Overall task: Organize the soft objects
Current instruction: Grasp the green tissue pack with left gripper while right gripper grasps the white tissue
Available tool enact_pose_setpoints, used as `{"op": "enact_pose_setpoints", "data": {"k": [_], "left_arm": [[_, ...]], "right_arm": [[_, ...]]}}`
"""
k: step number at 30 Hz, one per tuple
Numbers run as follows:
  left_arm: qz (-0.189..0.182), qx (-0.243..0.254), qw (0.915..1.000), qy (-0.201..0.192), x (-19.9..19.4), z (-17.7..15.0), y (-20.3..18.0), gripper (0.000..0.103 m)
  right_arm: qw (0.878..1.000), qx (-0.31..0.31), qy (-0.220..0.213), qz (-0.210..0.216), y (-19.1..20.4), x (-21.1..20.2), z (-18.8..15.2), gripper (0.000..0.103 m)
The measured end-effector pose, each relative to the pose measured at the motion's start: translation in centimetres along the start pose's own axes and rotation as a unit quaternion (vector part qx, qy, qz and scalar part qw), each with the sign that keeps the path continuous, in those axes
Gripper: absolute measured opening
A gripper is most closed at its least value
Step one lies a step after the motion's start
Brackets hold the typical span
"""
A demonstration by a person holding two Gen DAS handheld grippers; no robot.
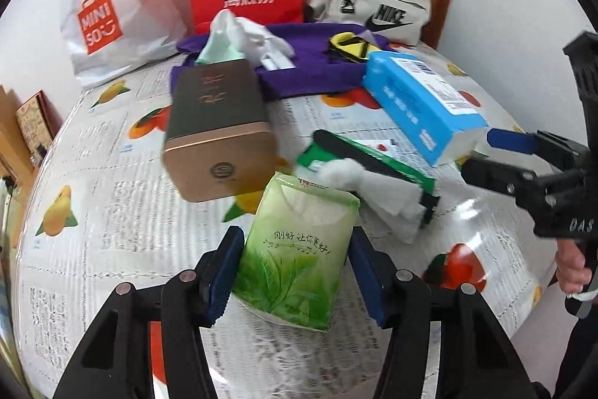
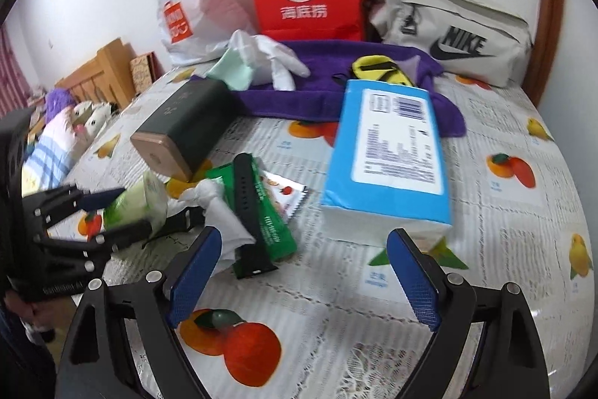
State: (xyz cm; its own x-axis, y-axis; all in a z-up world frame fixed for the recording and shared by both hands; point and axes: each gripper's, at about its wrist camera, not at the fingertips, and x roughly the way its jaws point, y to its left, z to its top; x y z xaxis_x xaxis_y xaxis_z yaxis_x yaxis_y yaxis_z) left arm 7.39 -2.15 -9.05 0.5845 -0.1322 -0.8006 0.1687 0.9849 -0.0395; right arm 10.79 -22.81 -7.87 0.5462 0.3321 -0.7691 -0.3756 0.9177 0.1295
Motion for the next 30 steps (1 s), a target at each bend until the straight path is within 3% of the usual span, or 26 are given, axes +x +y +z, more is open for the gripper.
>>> {"op": "enact_pose_setpoints", "data": {"k": [6, 8, 14, 19, 22, 25, 30], "left_arm": [[0.028, -0.049, 0.9984, 0.0, 0.3, 0.1, 3.9, 0.055], [0.038, -0.064, 0.9972, 0.003, 0.5, 0.0, 5.2, 0.055], [0.038, -0.089, 0.9953, 0.006, 0.9, -0.4, 7.0, 0.055], [0.029, -0.099, 0.9946, 0.009, 1.2, -0.7, 7.7, 0.056], [0.025, -0.097, 0.9949, 0.009, 1.4, -0.8, 7.7, 0.056], [0.022, -0.101, 0.9946, 0.012, 1.6, -0.7, 7.8, 0.056], [0.021, -0.107, 0.9939, 0.011, 1.6, -0.7, 8.0, 0.056]], "right_arm": [[0.999, -0.035, 0.003, 0.019, 2.6, 1.1, 0.4, 0.082], [0.998, -0.057, 0.002, 0.019, 3.7, 1.7, 0.5, 0.073], [0.996, -0.085, 0.019, 0.032, 5.9, 4.2, 1.2, 0.053], [0.994, -0.102, 0.028, 0.028, 7.4, 6.3, 1.7, 0.049], [0.992, -0.117, 0.04, 0.015, 8.0, 7.7, 1.7, 0.028], [0.992, -0.123, 0.032, 0.016, 8.2, 7.7, 1.7, 0.017], [0.994, -0.102, 0.012, 0.028, 7.2, 6.2, 1.9, 0.017]]}}
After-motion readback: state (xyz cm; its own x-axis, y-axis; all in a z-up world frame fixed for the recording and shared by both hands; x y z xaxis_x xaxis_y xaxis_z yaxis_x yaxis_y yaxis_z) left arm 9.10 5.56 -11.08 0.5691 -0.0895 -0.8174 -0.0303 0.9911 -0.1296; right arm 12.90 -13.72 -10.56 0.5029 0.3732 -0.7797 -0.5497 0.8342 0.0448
